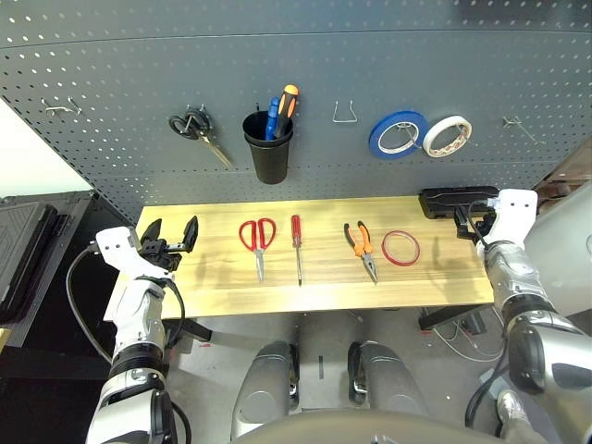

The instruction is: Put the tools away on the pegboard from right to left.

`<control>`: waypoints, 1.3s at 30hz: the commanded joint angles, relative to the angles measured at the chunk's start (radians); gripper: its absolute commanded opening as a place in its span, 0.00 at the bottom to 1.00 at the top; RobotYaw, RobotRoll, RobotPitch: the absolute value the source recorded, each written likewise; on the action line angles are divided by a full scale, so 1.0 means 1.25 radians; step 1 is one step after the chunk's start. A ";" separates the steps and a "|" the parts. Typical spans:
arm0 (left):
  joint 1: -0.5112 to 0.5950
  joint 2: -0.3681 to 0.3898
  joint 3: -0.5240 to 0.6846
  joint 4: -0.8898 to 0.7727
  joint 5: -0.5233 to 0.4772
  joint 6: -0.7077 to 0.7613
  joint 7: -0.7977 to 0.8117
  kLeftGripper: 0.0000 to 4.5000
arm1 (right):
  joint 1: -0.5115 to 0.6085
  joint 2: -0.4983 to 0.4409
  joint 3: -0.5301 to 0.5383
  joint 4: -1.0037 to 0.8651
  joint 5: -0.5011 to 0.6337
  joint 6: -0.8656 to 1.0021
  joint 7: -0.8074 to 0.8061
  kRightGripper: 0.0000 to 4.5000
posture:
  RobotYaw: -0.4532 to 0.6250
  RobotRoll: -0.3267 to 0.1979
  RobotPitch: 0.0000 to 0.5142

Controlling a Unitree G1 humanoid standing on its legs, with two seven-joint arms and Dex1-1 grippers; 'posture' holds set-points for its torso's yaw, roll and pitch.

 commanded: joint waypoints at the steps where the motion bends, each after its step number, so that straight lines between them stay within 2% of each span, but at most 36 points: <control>1: 0.001 0.000 0.000 0.016 0.001 -0.010 0.001 0.99 | -0.004 -0.002 0.002 0.016 -0.001 0.006 0.001 1.00 | 0.48 0.62 0.18; 7: 0.020 -0.004 -0.031 -0.033 0.002 0.015 -0.041 0.99 | 0.000 -0.017 0.012 0.013 -0.011 0.016 0.005 1.00 | 0.48 0.62 0.22; 11: 0.076 0.018 -0.094 -0.167 -0.004 0.093 -0.142 0.99 | -0.006 -0.044 0.032 0.008 -0.022 0.051 0.053 1.00 | 0.48 0.62 0.26; 17: 0.165 0.099 -0.187 -0.373 0.008 0.205 -0.265 0.99 | -0.030 -0.096 0.095 0.006 -0.064 0.112 0.158 1.00 | 0.50 0.62 0.32; 23: 0.217 0.167 -0.250 -0.491 0.054 0.253 -0.300 0.99 | -0.059 -0.138 0.157 -0.019 -0.092 0.176 0.329 1.00 | 0.51 0.62 0.38; 26: 0.238 0.208 -0.284 -0.520 0.085 0.269 -0.320 0.99 | -0.077 -0.146 0.189 -0.035 -0.101 0.211 0.427 1.00 | 0.52 0.62 0.40; 30: 0.239 0.218 -0.301 -0.549 0.085 0.303 -0.316 0.99 | -0.101 -0.144 0.256 -0.045 -0.141 0.224 0.556 1.00 | 0.53 0.62 0.42; 39: 0.238 0.242 -0.315 -0.593 0.114 0.335 -0.301 0.99 | -0.146 -0.119 0.382 0.004 -0.239 0.224 0.645 1.00 | 0.57 0.62 0.47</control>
